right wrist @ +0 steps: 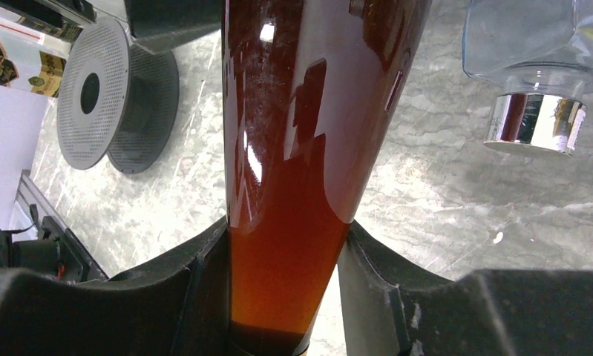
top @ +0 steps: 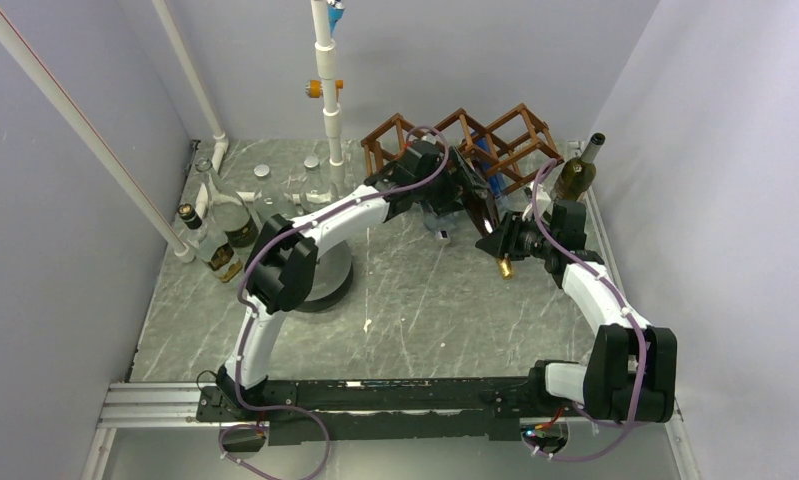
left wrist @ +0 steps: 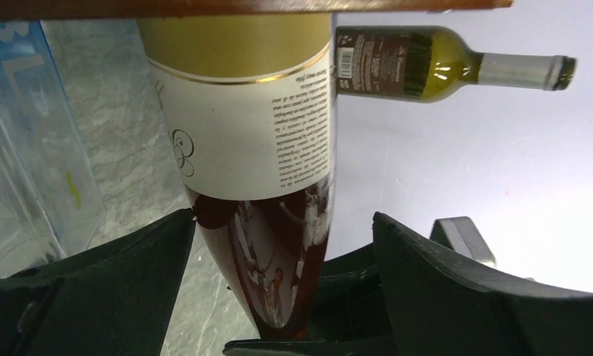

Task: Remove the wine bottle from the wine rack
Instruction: Pick up the wine bottle from the wine rack.

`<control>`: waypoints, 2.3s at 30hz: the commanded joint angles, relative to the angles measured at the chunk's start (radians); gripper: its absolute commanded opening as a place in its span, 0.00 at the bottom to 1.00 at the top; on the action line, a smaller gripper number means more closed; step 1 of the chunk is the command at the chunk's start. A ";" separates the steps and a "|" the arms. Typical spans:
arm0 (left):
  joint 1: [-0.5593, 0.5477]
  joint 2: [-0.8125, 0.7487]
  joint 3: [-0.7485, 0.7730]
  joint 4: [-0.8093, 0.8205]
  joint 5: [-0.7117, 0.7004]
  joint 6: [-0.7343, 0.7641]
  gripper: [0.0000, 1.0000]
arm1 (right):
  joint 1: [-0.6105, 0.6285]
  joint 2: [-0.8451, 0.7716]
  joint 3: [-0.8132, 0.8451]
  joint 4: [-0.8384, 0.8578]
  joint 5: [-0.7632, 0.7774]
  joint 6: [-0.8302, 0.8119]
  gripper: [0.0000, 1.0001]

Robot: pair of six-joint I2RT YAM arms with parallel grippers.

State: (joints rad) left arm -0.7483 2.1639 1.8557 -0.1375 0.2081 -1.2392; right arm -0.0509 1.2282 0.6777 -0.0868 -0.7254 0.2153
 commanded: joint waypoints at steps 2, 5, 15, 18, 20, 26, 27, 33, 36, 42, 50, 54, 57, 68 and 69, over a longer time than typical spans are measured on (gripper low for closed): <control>-0.029 0.052 0.058 -0.127 0.020 -0.006 0.93 | 0.016 -0.071 0.057 0.112 -0.126 -0.052 0.00; -0.034 0.057 0.070 -0.141 0.016 -0.003 0.92 | 0.016 -0.078 0.062 0.106 -0.127 -0.057 0.00; -0.040 0.064 0.084 -0.108 0.025 0.000 0.89 | 0.028 -0.123 0.085 0.027 -0.154 -0.095 0.00; -0.040 0.057 0.072 -0.082 0.029 0.003 0.89 | 0.028 -0.136 0.093 0.001 -0.165 -0.108 0.00; -0.041 0.048 0.053 -0.046 0.035 0.003 0.88 | 0.028 -0.145 0.097 -0.009 -0.176 -0.108 0.00; -0.042 0.016 -0.002 0.054 0.035 0.001 0.86 | 0.029 -0.155 0.105 -0.025 -0.191 -0.105 0.00; -0.042 0.011 -0.015 0.069 0.033 0.001 0.86 | 0.028 -0.155 0.105 -0.026 -0.193 -0.105 0.00; -0.043 -0.030 -0.082 0.191 0.042 0.002 0.84 | 0.028 -0.165 0.111 -0.056 -0.202 -0.118 0.00; -0.045 -0.048 -0.113 0.252 0.048 0.008 0.84 | 0.028 -0.172 0.120 -0.081 -0.203 -0.131 0.00; -0.055 -0.091 -0.154 0.301 0.038 0.027 0.84 | 0.028 -0.185 0.147 -0.148 -0.209 -0.167 0.00; -0.062 -0.110 -0.166 0.346 0.071 0.029 0.84 | 0.028 -0.206 0.214 -0.269 -0.189 -0.245 0.00; -0.066 -0.130 -0.187 0.366 0.076 0.020 0.84 | 0.029 -0.219 0.277 -0.385 -0.164 -0.320 0.00; -0.076 -0.157 -0.207 0.381 0.071 0.019 0.85 | 0.030 -0.231 0.330 -0.486 -0.143 -0.377 0.00; -0.121 -0.315 -0.346 0.400 -0.021 0.031 0.87 | 0.040 -0.278 0.455 -0.776 -0.169 -0.568 0.00; -0.125 -0.330 -0.363 0.404 -0.033 0.028 0.87 | 0.043 -0.279 0.464 -0.800 -0.173 -0.583 0.00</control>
State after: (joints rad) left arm -0.8486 1.9388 1.5215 0.1165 0.2371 -1.2987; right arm -0.0418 1.0142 1.0168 -0.9031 -0.6651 -0.2184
